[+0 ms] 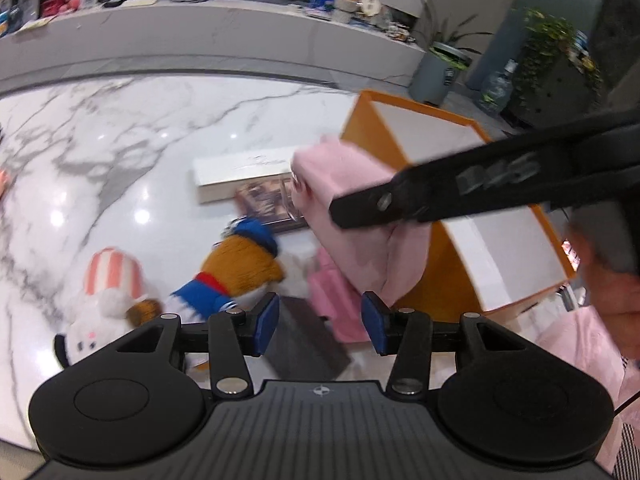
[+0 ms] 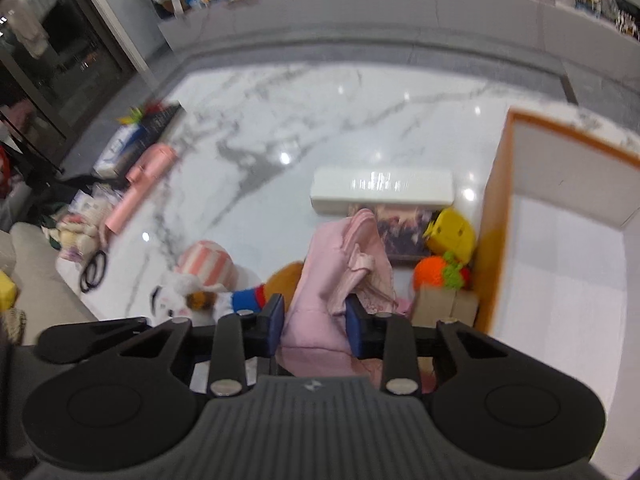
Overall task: Organize objects
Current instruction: 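Grasp the pink plush bag with the right gripper, then carry the pink bag into the orange box with the right gripper while the left gripper reaches the pink notebook, then grasp the pink notebook upright with the left gripper, then release the pink bag in the box with the right gripper while the left gripper carries the notebook over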
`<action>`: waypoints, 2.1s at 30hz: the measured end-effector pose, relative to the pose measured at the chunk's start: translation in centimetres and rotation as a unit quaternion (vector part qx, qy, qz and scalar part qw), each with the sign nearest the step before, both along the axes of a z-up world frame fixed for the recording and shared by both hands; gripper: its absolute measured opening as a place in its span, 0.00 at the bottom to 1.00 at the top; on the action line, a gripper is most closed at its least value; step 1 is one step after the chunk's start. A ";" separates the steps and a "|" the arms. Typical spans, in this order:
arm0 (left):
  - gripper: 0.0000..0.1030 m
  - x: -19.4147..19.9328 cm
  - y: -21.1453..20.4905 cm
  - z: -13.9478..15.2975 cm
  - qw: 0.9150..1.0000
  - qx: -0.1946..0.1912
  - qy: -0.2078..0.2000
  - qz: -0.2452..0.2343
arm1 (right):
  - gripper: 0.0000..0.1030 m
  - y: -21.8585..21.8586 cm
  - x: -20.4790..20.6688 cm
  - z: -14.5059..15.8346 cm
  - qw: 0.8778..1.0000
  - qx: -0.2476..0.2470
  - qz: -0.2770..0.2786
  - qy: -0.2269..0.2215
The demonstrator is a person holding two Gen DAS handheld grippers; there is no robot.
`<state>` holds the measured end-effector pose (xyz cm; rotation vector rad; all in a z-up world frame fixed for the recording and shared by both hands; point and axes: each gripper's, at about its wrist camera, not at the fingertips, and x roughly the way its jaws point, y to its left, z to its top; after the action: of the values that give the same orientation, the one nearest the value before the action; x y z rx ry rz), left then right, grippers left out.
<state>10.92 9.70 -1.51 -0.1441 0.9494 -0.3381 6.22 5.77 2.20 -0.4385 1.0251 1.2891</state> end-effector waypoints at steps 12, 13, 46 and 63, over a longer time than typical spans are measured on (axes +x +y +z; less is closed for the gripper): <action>0.65 5.9 -6.4 -4.2 0.989 0.055 0.069 -0.120 | 0.32 -9.9 6.0 5.8 0.991 0.104 -0.086 -0.022; 0.67 6.5 -6.7 -4.6 0.987 0.060 0.078 -0.125 | 0.32 -10.4 6.8 5.5 0.990 0.103 -0.097 -0.020; 0.14 8.1 -4.9 -0.7 0.987 0.118 0.065 -0.083 | 0.32 -11.7 11.4 -6.7 0.971 0.080 -0.143 0.173; 0.28 6.8 -5.8 -2.0 0.986 0.114 0.104 -0.066 | 0.32 -11.9 11.7 -7.3 0.968 0.072 -0.152 0.186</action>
<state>17.72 3.89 -3.54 0.0952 1.2007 -0.3370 17.94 -6.08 -5.15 0.0784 1.2466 1.1793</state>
